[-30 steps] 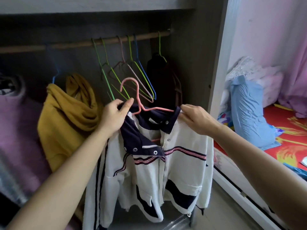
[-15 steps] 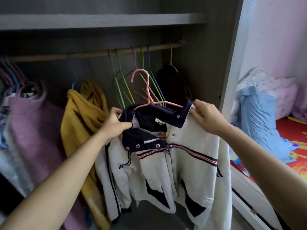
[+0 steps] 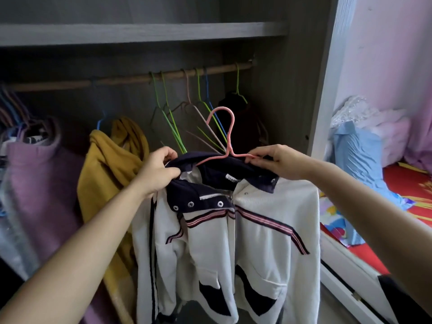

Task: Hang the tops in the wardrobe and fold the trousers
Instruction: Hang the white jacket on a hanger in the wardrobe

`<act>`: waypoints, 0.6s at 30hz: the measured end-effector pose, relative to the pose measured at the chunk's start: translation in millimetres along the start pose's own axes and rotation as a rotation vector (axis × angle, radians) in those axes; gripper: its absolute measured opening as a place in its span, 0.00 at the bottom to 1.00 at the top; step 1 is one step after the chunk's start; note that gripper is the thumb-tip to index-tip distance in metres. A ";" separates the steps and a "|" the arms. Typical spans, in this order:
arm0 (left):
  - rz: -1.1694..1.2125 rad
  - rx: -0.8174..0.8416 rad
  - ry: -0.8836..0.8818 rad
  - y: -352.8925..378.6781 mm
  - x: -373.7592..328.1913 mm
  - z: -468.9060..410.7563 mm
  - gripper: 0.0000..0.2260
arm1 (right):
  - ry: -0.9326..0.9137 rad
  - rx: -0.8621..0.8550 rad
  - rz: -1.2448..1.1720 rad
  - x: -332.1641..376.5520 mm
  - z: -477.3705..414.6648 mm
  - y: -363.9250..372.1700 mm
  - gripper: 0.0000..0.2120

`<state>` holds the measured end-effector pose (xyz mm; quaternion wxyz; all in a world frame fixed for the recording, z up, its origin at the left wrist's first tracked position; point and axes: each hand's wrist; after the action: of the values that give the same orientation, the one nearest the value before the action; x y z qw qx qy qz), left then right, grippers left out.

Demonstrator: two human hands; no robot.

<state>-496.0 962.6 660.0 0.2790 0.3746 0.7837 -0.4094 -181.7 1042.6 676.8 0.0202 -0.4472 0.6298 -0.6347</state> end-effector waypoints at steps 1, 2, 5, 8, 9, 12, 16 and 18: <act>-0.052 0.012 0.028 -9.4 0.2 -1.4 0.10 | -0.005 0.007 0.024 2.2 1.2 -3.7 0.09; -0.102 -0.007 0.049 -18.4 1.4 -2.8 0.09 | -0.012 0.014 0.051 6.1 1.7 -6.0 0.10; -0.273 -0.094 0.096 -35.5 9.0 -4.1 0.09 | 0.001 0.043 -0.018 24.4 -1.5 -2.7 0.06; -0.276 -0.027 0.047 -37.4 19.2 -0.3 0.12 | 0.103 0.165 -0.338 48.7 -0.9 8.9 0.06; -0.247 0.001 0.019 -36.5 21.6 2.1 0.12 | 0.126 0.250 -0.450 56.1 1.0 13.6 0.06; -0.150 0.078 -0.029 -34.9 28.5 7.2 0.14 | 0.186 0.443 -0.693 73.3 6.1 33.0 0.05; -0.183 0.294 -0.035 -50.6 40.1 1.8 0.08 | 0.203 0.307 -0.775 92.3 -5.7 41.9 0.15; -0.453 0.363 0.042 -66.4 50.8 -6.2 0.15 | 0.221 0.229 -0.804 97.3 -14.3 44.4 0.06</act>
<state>-579.7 960.5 654.1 0.0925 0.2422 0.7670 -0.5869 -272.4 987.3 696.0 -0.2469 -0.5813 0.3293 -0.7019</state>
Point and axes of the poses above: each hand's wrist, its own z-axis away from the middle knuckle, its own y-axis out of the palm, x = y × z, and after that the axes turned 11 degrees about y, right-handed
